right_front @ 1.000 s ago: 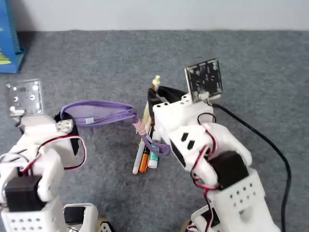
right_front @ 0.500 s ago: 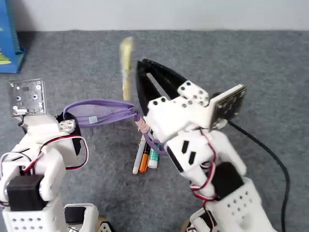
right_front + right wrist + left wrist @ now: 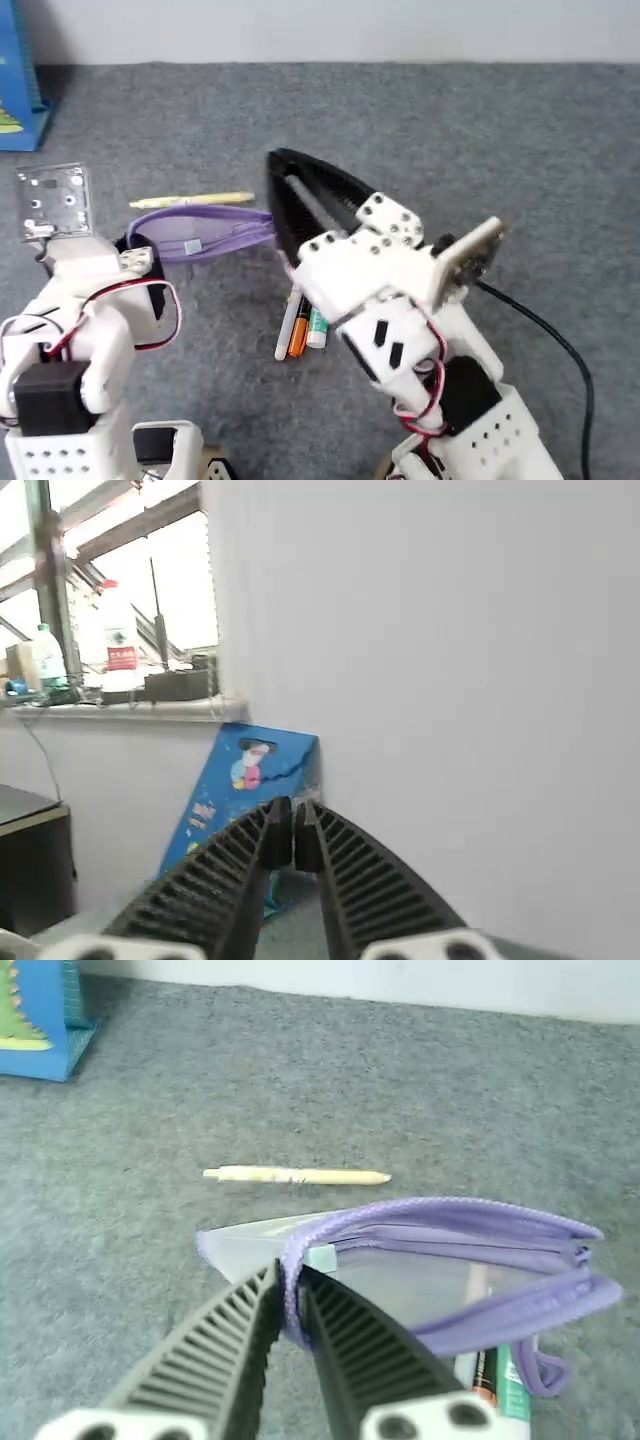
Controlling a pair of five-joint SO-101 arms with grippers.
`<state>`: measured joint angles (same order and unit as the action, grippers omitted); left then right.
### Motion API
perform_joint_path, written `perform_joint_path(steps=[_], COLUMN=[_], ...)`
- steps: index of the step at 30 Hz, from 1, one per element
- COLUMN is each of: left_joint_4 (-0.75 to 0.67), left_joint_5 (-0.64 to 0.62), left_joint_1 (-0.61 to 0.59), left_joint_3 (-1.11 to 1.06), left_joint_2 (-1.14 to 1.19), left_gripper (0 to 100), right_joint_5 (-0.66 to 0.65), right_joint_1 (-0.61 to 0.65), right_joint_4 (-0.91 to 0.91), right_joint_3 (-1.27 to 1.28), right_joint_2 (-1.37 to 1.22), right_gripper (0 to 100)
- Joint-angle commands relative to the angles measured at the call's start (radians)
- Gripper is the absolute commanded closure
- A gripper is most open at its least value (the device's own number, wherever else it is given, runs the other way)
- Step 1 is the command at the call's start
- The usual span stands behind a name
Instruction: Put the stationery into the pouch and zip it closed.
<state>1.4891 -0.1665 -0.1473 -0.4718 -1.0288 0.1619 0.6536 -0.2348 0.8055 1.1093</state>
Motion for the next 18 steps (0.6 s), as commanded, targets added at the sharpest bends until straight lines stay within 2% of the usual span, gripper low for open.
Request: perform_joint_path(steps=[1,9,18], left_joint_4=[-0.012,-0.005,-0.005], left_joint_5=[-0.009,0.005,0.005], left_joint_1=[-0.061,-0.176,-0.316], left_joint_3=[-0.005,-0.007,-0.007], left_joint_2=[-0.002,-0.002,-0.003], left_gripper=[99,99,99], right_joint_5=[-0.003,0.041,0.0], right_joint_1=[-0.094,-0.219,-0.225], right_joint_4=[-0.102,-0.344,-0.367], right_joint_3=[0.011,0.009,-0.077], right_joint_2=[0.007,-0.213,-0.53], right_gripper=[99.1,99.0,98.9])
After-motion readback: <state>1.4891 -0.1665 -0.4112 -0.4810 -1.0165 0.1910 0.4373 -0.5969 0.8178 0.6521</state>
